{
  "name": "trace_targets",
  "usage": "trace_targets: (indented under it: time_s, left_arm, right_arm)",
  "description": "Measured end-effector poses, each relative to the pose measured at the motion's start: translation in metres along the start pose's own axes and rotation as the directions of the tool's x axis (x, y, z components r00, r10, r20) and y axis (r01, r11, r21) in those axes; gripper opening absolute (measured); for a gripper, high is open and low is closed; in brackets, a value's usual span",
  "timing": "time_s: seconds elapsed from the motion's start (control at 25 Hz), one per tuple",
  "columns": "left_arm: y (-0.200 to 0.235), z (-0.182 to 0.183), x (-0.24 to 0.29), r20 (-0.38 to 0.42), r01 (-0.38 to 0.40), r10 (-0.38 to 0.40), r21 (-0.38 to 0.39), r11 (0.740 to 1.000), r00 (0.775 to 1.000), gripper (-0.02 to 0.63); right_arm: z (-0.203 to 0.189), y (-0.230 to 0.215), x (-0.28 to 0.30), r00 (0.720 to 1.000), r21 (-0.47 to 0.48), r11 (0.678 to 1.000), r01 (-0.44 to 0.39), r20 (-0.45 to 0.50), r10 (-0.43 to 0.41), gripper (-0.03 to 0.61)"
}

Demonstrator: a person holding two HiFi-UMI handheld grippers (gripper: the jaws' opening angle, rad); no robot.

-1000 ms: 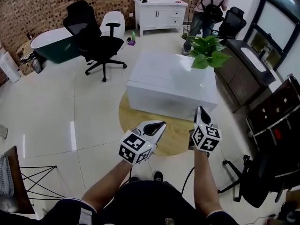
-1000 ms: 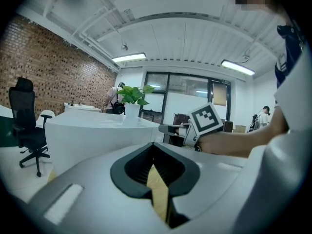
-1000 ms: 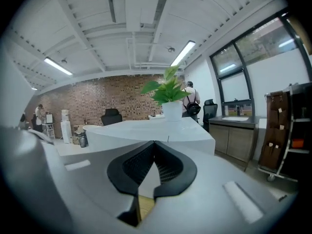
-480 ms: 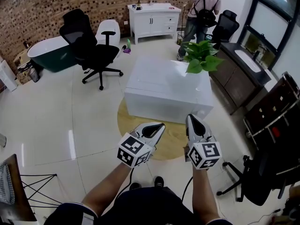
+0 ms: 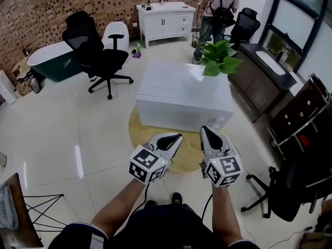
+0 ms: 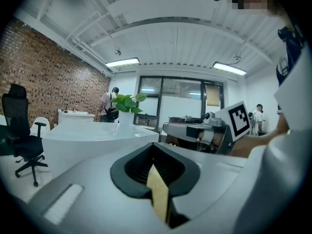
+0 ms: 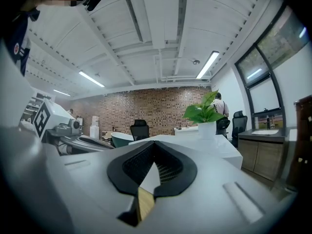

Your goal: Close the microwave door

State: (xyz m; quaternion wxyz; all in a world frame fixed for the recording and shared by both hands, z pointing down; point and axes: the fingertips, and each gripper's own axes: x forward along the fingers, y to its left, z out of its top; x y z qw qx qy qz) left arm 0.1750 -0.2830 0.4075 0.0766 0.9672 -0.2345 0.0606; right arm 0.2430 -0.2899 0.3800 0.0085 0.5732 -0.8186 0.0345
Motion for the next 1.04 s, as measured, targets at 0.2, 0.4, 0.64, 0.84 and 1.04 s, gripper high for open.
trace_targets:
  time_s: [0.2,0.4,0.64,0.84,1.04]
  left_arm:
    - [-0.001,-0.003,-0.001,-0.001,0.003,-0.003,-0.003,1.0,1.0,0.012]
    - [-0.002,-0.003,-0.003,-0.001,0.005,-0.005,-0.004,1.0,1.0,0.012]
    - [-0.004,-0.004,-0.005,-0.003,0.005,-0.006,-0.008,1.0,1.0,0.011]
    - [-0.005,-0.003,-0.006,0.0,0.008,-0.008,-0.006,1.0,1.0,0.012]
    - [-0.008,-0.002,-0.007,-0.002,0.013,-0.013,-0.005,1.0,1.0,0.012]
  right_arm:
    - [-0.003,0.002,-0.001,1.0,0.0,1.0,0.001,-0.008,-0.002,0.0]
    - [-0.004,0.005,0.0,1.0,0.001,1.0,-0.005,-0.013,0.005,0.0]
    - [-0.005,0.009,0.0,1.0,0.002,1.0,-0.012,-0.022,0.012,0.001]
    - [-0.006,0.01,0.0,1.0,-0.001,1.0,-0.014,-0.028,0.014,0.0]
    - [-0.005,0.013,-0.001,0.999,-0.005,1.0,-0.022,-0.031,0.022,0.0]
